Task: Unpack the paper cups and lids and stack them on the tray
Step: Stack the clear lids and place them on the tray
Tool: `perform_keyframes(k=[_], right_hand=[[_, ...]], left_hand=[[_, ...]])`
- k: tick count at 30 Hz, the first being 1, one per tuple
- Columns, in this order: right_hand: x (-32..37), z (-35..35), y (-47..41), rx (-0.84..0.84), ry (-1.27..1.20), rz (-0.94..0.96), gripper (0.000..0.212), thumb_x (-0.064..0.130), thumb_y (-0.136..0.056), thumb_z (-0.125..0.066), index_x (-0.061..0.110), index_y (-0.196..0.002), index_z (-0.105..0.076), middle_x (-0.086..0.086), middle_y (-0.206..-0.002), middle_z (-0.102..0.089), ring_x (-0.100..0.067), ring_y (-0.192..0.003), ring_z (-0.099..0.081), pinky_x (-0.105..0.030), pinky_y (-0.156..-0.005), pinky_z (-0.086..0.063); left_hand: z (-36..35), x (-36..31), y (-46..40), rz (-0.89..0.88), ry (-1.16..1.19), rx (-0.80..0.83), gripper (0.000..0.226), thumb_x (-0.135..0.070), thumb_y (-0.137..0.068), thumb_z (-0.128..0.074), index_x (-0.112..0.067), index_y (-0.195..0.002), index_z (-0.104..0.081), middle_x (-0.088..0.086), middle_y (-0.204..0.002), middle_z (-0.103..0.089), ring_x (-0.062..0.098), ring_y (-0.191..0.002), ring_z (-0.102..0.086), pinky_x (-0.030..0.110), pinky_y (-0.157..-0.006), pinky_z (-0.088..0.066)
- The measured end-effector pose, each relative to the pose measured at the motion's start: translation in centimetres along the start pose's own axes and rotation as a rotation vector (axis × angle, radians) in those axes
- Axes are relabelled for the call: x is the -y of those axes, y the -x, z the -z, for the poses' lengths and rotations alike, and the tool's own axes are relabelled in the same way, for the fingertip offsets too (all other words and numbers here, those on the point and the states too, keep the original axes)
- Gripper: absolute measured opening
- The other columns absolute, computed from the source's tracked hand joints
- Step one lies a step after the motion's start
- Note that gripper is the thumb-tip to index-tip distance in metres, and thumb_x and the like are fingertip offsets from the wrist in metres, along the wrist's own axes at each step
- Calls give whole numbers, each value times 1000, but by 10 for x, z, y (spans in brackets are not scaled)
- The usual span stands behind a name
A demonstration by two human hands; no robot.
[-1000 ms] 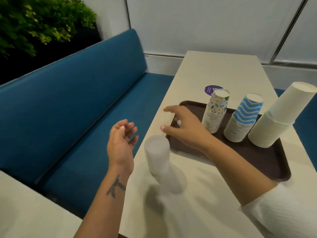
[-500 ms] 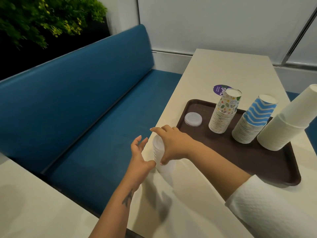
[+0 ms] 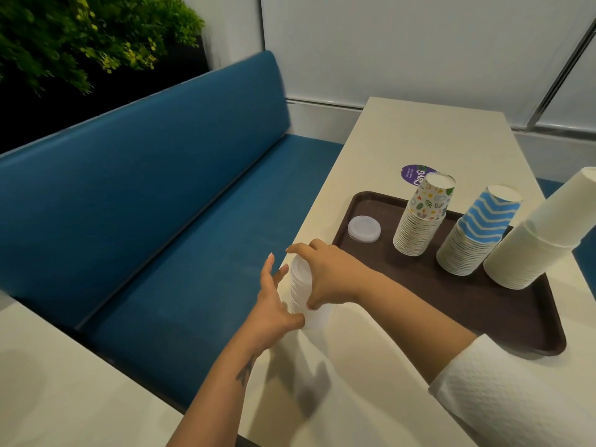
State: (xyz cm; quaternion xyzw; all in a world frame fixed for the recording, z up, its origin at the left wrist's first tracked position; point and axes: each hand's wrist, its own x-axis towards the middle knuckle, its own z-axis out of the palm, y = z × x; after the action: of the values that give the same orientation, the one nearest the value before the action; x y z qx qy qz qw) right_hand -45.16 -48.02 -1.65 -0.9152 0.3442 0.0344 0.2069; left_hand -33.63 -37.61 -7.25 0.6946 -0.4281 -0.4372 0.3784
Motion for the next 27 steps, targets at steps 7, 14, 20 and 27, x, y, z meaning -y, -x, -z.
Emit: perform_keyframes(k=[7, 14, 20, 27], right_hand=[[-1, 22, 8, -35, -67, 0, 101, 24, -63, -83, 34, -144, -23, -1, -128, -43, -22, -107, -49, -29, -80, -50], [-1, 65, 15, -151, -198, 46, 98, 28, -62, -84, 36, -142, -28, 3, -129, -44, -17, -114, -47, -30, -94, -43], [7, 102, 15, -230, -421, 153, 91, 22, -66, -84, 36, -140, -34, 12, -137, -40, -7, -117, -40, -20, -91, -36], [2, 104, 10, -177, -418, 168, 95, 24, -58, -84, 32, -140, -36, 14, -134, -40, -7, -118, -42, -21, -95, -39]], left_hand=[[5, -5, 6, -32, 224, 19, 98, -3, -83, -53, -44, -147, 10, -21, -155, -19, -4, -124, -41, 19, -89, -40], [16, -29, 4, -168, 666, -216, 83, -33, -73, -55, -39, -147, -19, -14, -149, -36, 7, -136, -35, 25, -102, -33], [30, -82, -20, -3, 1021, 192, 110, -66, -62, -72, -18, -150, -28, 13, -138, -51, 34, -127, -51, 53, -96, -47], [6, -113, -29, -3, 1296, 470, 67, -62, -79, -54, -4, -105, -73, 20, -105, -67, 34, -94, -67, 55, -74, -57]])
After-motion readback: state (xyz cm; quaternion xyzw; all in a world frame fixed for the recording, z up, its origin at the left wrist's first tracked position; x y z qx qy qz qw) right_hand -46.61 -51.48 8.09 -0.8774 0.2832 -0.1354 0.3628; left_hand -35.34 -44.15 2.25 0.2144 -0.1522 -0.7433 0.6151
